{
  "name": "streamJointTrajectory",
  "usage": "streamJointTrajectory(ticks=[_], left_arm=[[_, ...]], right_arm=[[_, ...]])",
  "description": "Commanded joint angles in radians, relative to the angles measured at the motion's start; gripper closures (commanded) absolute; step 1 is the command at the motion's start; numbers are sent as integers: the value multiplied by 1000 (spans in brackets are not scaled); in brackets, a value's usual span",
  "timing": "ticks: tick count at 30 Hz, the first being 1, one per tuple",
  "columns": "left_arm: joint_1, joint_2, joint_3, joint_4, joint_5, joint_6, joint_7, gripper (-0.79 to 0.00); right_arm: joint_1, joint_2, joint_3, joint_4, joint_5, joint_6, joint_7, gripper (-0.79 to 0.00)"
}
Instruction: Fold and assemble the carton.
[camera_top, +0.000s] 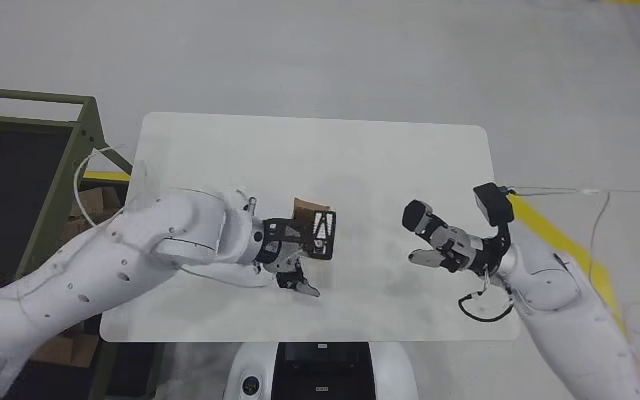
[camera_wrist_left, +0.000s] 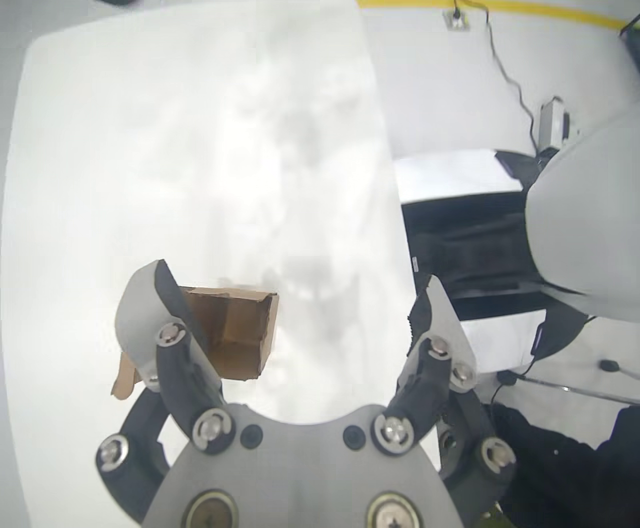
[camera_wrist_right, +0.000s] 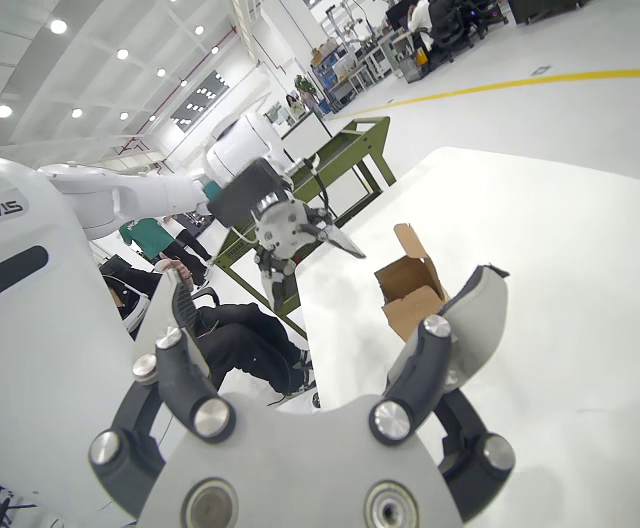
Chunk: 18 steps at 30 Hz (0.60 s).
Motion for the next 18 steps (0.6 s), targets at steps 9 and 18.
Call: streamJointTrajectory(ticks=[9,18], left_arm=[[390,211,-340,92,-69,-322,373,-785],[411,221,-354,91,-64,-322,383,-785]], right_arm=[[-1,10,0,-71,-38,168,110,-785],[0,5,-11,-93,-107,310,54,-785]])
